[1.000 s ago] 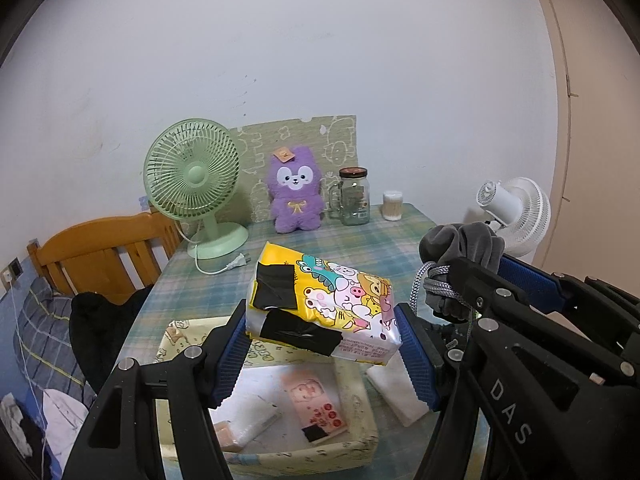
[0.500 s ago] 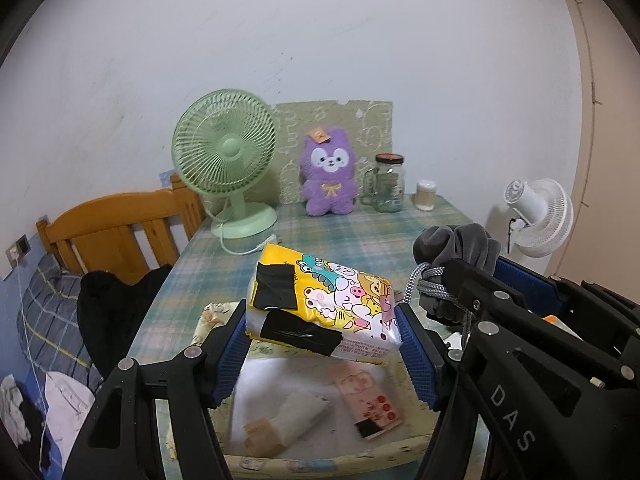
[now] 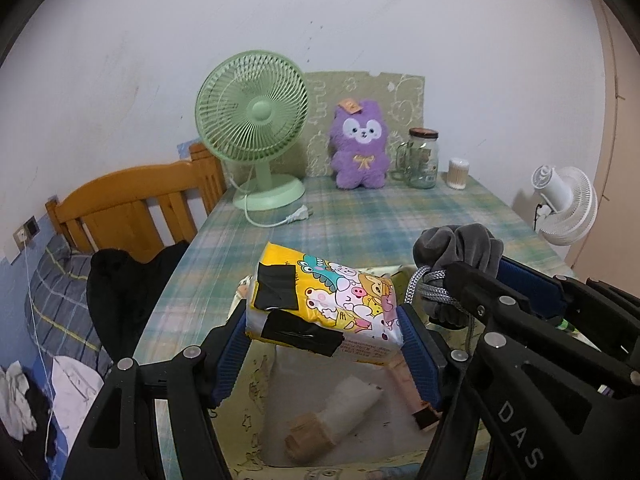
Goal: Organize soft objects
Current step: 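Lower the yellow tissue pack into the box and open the left tool, then open the right tool to drop the grey glove into the box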
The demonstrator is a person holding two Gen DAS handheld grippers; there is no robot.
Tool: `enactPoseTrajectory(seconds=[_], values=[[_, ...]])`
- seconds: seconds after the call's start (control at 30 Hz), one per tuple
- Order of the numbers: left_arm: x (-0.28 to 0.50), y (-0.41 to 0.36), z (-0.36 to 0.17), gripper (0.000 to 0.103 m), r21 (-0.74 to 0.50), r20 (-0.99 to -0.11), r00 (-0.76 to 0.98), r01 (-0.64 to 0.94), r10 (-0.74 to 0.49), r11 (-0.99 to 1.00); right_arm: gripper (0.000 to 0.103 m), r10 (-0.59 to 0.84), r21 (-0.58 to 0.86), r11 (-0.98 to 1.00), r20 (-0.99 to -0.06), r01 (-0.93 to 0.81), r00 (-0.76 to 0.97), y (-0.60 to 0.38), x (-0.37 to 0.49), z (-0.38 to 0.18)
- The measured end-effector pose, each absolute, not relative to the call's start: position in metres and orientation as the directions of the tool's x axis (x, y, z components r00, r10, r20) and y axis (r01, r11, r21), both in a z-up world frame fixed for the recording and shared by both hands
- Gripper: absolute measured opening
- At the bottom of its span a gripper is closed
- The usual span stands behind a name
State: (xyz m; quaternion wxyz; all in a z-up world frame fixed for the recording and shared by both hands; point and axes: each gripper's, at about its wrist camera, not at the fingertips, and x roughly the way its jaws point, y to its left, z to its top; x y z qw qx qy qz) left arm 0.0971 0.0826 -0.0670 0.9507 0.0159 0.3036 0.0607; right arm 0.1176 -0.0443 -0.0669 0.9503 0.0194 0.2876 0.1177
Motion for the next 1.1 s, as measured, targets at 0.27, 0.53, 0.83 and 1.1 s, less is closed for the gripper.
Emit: enactPoseTrajectory(seconds=[0.27,0.53,0.83,1.1], values=[[0.105,0.098,-0.082,0.086,0.064,-0.624,0.768,-0.132,0.143,0.989,0.029,0.265,0.102,0.962,-0.583,-0.254,0.768,-0.028,0.132,-0.082],[0.105,0.112,-0.089,0.088,0.039,-0.644,0.749,-0.173,0.157,0.984,0.029,0.329,0.128,0.939,-0.599,-0.319,0.730,-0.015,0.141,-0.090],[0.105,0.115,-0.091,0.089,0.025,-0.655,0.737,-0.196,0.164,0.980,0.062,0.339,0.128,0.935,-0.605,-0.332,0.720,-0.009,0.146,-0.092],[0.103,0.106,-0.087,0.092,0.020,-0.654,0.739,-0.196,0.161,0.980,0.075,0.320,0.123,0.942,-0.603,-0.312,0.730,-0.020,0.143,-0.086]])
